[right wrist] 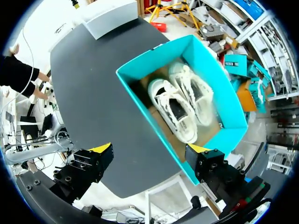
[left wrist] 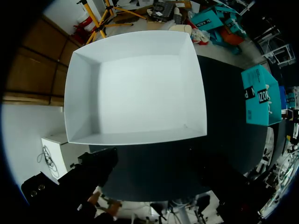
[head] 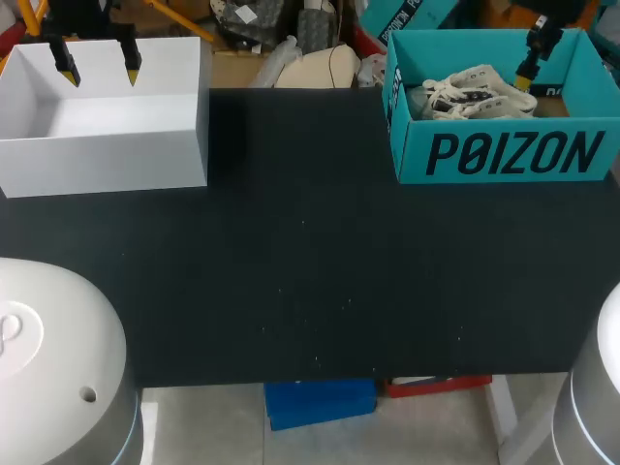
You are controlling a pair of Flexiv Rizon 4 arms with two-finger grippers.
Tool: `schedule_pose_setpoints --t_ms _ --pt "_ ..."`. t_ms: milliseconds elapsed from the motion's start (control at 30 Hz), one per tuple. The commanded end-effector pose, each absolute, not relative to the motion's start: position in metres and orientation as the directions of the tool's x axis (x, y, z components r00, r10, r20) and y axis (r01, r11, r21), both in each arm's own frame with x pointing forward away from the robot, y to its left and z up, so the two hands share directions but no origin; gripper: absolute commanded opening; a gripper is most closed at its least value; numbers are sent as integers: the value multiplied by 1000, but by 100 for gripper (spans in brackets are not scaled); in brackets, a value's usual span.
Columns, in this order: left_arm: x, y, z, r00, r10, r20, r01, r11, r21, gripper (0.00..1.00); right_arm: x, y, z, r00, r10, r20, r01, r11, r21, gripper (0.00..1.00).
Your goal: Take the shoe out of the shoebox, open the shoe tongue, remove and reinsert the insole, then place the shoe into the shoebox
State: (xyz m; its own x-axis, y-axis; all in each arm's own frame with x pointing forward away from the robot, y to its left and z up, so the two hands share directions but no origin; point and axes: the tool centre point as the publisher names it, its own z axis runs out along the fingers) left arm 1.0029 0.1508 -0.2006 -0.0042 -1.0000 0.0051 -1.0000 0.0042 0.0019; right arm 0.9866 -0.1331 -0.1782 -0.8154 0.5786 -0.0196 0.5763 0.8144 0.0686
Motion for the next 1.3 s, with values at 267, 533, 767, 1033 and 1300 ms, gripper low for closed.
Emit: schedule_pose_setpoints --t_ms 267,533,767,1033,1300 --pt "1002 150 -200 -2 -1000 2 -1000 2 3 100 996 -138 -182 -850 526 -32 525 850 33 100" --pt "1002 150 -200 -2 -1000 2 -1000 2 3 100 1043 -145 -200 -927 374 -12 374 927 -8 100" --pt "1002 150 -200 -2 -1000 2 -1000 2 3 100 1076 -149 -222 -963 269 -3 269 963 -21 49" --pt "1002 150 -200 -2 -1000 2 -1000 2 3 100 1097 -154 -256 -980 197 5 197 980 -6 41" --pt "1002 150 -200 -2 -1000 2 -1000 2 3 100 1107 -157 -287 -992 125 6 125 992 -5 40"
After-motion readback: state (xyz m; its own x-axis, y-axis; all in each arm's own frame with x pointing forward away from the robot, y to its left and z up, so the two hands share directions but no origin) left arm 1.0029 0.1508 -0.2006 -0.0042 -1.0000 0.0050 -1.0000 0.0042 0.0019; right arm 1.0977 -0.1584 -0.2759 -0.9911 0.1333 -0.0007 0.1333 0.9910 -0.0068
